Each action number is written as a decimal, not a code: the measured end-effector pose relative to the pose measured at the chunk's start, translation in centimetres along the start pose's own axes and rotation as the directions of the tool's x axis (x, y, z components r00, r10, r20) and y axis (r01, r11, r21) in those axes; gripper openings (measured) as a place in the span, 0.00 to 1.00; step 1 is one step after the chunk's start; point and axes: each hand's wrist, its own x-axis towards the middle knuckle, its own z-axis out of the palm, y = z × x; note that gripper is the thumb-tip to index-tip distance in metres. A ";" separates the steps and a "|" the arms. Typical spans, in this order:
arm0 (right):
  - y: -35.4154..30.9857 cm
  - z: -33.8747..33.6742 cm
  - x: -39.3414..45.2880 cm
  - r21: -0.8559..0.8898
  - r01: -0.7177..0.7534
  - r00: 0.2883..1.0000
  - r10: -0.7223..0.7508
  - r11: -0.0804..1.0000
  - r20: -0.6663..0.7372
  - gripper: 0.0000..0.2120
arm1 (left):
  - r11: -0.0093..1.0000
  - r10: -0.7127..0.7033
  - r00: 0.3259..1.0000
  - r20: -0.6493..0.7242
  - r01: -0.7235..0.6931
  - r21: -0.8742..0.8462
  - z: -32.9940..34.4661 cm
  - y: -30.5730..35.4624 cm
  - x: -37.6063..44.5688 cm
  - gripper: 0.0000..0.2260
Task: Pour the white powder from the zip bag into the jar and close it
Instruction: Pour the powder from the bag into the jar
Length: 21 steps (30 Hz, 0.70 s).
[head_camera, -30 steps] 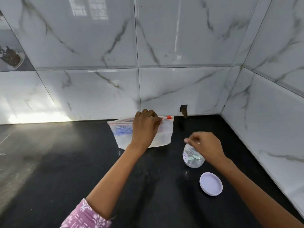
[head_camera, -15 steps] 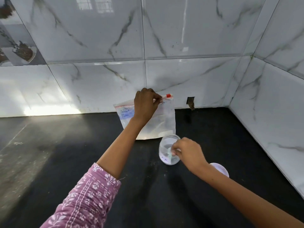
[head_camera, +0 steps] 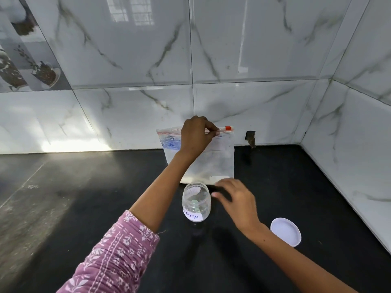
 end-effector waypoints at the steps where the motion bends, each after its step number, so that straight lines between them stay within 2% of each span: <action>1: 0.7 -0.6 0.3 -0.018 -0.087 0.991 0.084 0.996 -0.107 0.12 | 1.000 0.008 1.000 0.007 -0.008 -0.002 0.1 0.3 0.2 0.05; 3: 2.4 -1.9 1.1 -0.001 -0.275 0.944 0.269 0.962 -0.191 0.15 | 0.999 0.021 1.000 0.015 -0.020 -0.025 0.4 0.9 0.6 0.06; 6: 5.0 -3.2 1.7 0.051 -0.471 0.870 0.473 0.881 -0.139 0.24 | 0.990 0.033 0.999 0.014 -0.031 -0.137 0.9 2.2 1.2 0.06; 8: 6.5 -3.8 1.7 0.119 -0.533 0.833 0.544 0.838 -0.102 0.25 | 0.974 0.045 0.999 0.018 -0.040 -0.221 1.0 3.0 1.6 0.06; 11: 8.2 -4.9 1.7 0.153 -0.579 0.802 0.593 0.801 -0.066 0.14 | 0.942 0.067 0.997 0.024 -0.055 -0.330 1.2 3.7 1.9 0.06; 13: 9.1 -6.1 1.6 0.198 -0.582 0.789 0.606 0.789 -0.098 0.14 | 0.924 0.066 0.998 0.021 -0.053 -0.378 1.4 3.7 1.8 0.07; 17: 9.9 -9.0 2.2 0.244 -0.500 0.817 0.546 0.831 -0.185 0.15 | 0.914 -0.001 1.000 0.025 0.011 -0.405 1.5 2.8 1.8 0.08; 21: 10.2 -10.9 3.2 0.342 -0.428 0.833 0.512 0.836 -0.210 0.05 | 0.921 -0.078 0.996 0.048 0.090 -0.379 1.7 1.2 1.5 0.07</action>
